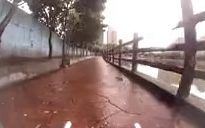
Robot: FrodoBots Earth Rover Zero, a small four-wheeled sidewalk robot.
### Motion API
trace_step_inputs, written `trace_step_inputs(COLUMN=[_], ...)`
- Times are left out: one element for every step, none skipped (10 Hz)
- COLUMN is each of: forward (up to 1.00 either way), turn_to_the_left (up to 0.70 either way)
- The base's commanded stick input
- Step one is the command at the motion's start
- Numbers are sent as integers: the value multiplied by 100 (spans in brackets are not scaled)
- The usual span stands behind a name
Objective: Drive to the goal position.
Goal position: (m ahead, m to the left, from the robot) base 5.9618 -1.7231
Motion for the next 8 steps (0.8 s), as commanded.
trace_step_inputs(forward=[50,50,50,50,50,50,50,50], turn_to_the_left=[17,4,0,0,0,0,0,32])
